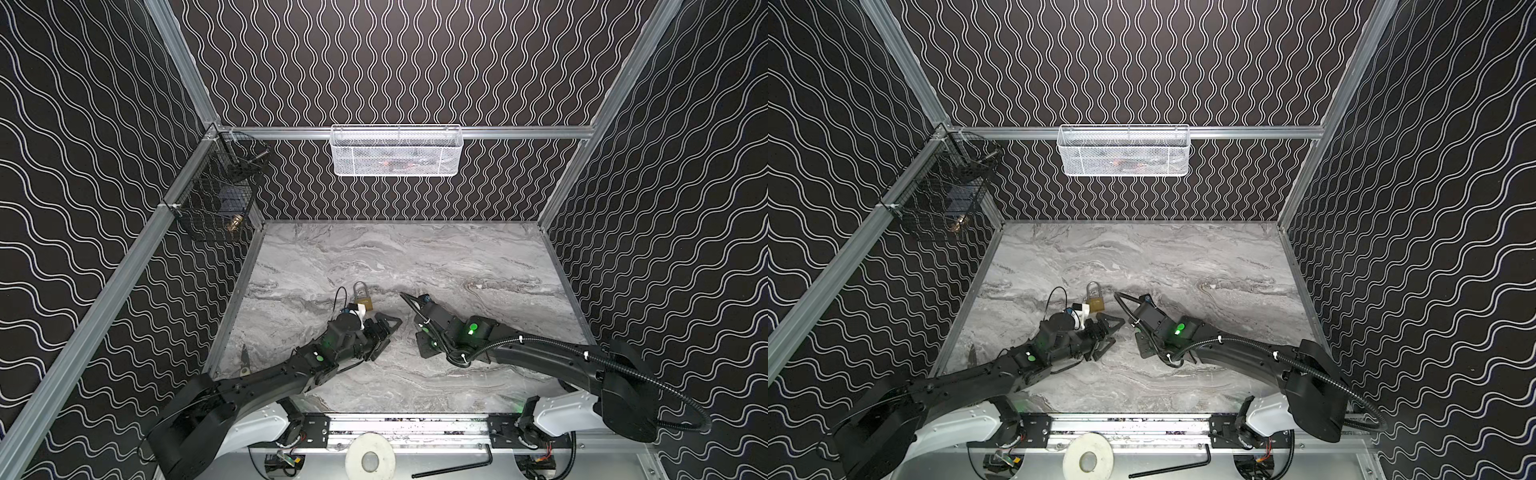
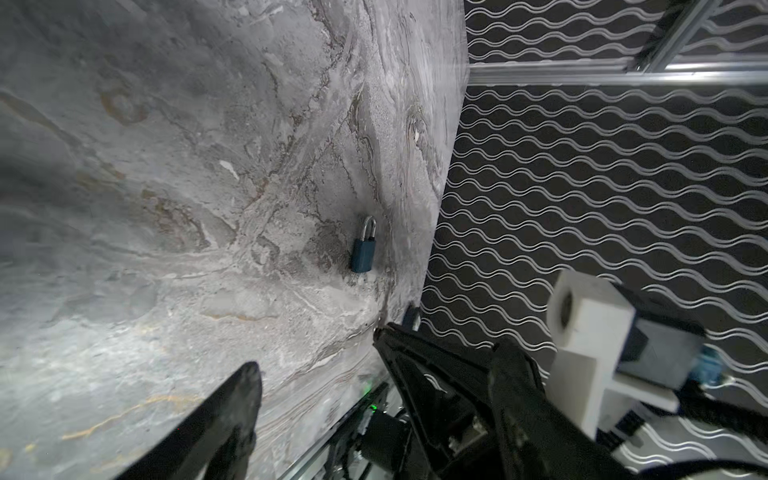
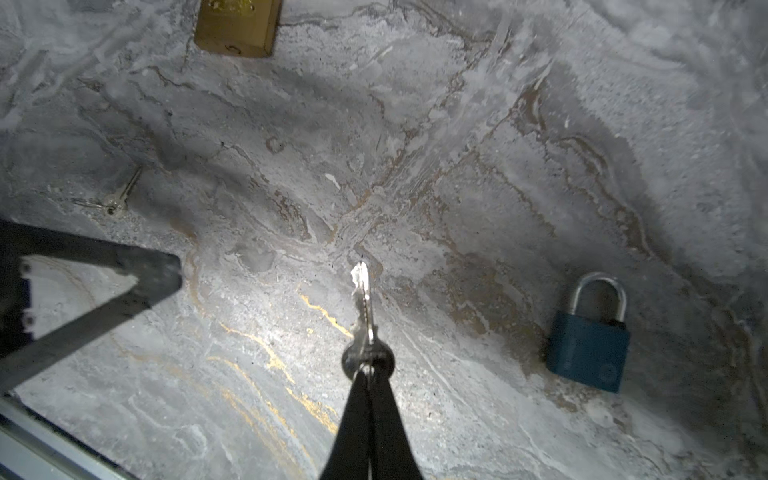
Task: Unlock with the key
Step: 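Lift the silver key with the right gripper while the left gripper hovers beside it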
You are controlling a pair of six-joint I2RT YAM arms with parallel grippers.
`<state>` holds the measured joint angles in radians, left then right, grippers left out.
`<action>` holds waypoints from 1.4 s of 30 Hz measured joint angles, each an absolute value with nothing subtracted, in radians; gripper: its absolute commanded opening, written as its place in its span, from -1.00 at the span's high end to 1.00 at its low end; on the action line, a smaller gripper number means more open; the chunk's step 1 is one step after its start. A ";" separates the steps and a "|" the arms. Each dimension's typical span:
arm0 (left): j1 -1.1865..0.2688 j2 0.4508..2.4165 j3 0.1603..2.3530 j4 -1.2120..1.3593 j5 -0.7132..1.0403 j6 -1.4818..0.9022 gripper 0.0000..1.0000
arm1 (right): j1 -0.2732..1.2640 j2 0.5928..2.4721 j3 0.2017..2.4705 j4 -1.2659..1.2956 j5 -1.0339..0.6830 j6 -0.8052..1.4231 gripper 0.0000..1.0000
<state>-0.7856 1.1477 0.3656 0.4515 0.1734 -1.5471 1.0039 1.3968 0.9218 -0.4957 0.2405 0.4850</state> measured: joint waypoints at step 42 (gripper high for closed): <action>-0.799 1.445 0.441 0.767 0.166 -1.565 0.96 | 0.986 1.394 0.968 -0.426 0.171 0.444 1.00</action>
<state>-0.7990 1.4452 0.4408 0.7673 0.1658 -1.5650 0.9863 1.3941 0.9676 -0.4259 0.1707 0.4442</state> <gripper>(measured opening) 0.063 0.051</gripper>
